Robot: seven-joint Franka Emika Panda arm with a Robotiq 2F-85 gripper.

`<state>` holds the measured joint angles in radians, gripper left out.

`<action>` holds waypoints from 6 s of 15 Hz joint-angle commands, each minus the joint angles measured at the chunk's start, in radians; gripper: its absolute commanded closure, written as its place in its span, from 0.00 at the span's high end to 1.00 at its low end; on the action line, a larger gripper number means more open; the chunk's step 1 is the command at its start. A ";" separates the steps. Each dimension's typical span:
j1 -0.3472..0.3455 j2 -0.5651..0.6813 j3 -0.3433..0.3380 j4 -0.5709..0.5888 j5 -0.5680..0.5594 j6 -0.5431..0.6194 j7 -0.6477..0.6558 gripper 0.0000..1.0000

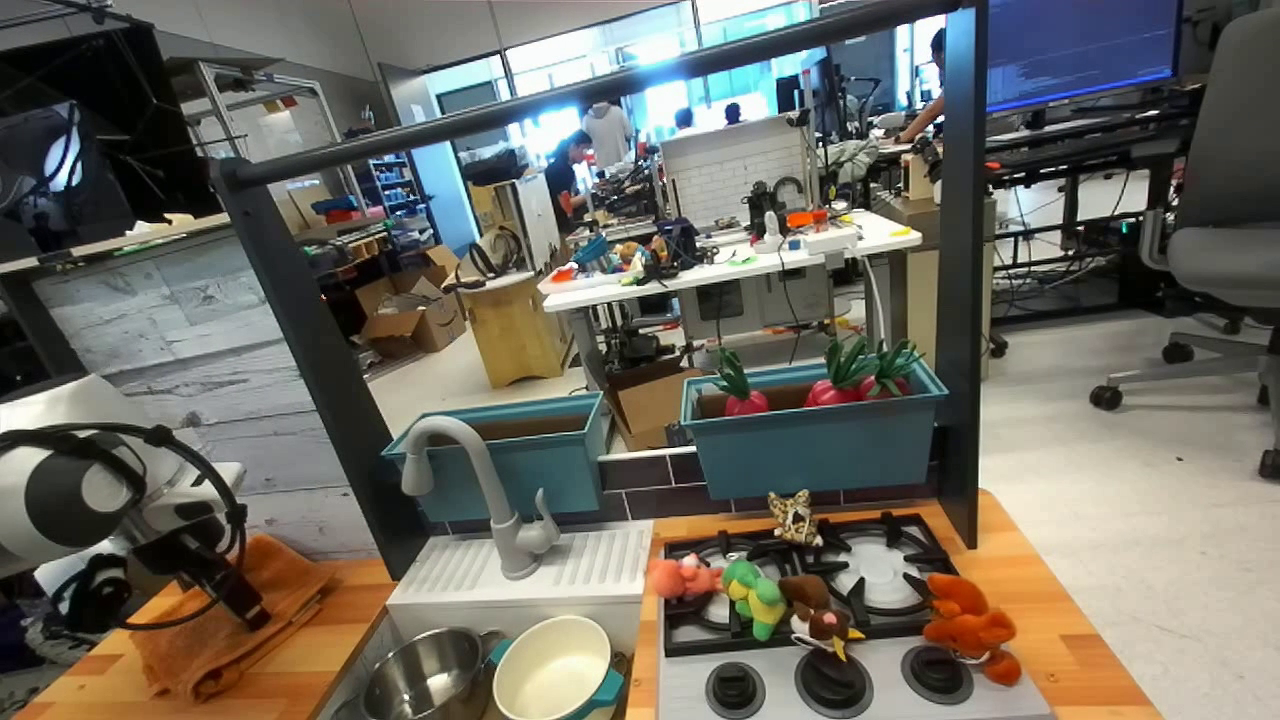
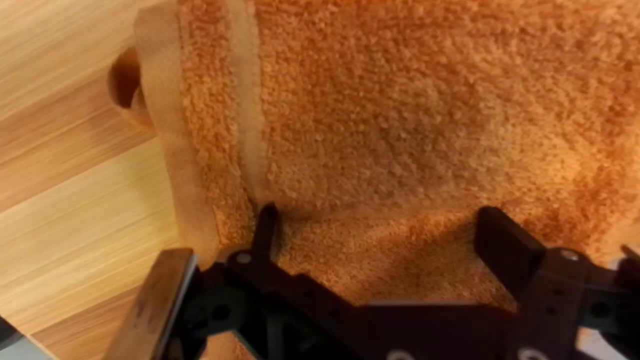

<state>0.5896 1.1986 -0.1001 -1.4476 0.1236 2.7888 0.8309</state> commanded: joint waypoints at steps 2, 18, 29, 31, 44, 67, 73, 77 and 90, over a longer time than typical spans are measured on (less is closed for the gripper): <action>-0.005 -0.006 -0.024 -0.027 -0.020 -0.026 0.012 1.00; 0.094 0.072 -0.027 0.035 -0.055 0.048 0.015 1.00; 0.046 0.119 -0.232 0.065 -0.089 -0.051 0.254 1.00; 0.073 0.130 -0.182 0.080 -0.110 -0.049 0.248 1.00; 0.128 0.132 -0.316 0.101 -0.211 -0.253 0.392 1.00; 0.196 0.109 -0.326 0.026 -0.388 -0.204 0.355 1.00; 0.239 0.140 -0.147 0.153 -0.363 -0.195 0.319 1.00; 0.267 0.187 -0.125 0.276 -0.355 -0.229 0.320 1.00; 0.245 0.180 -0.338 0.124 -0.407 -0.155 0.358 1.00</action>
<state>0.8368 1.3333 -0.4744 -1.4022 -0.2709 2.6049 1.1610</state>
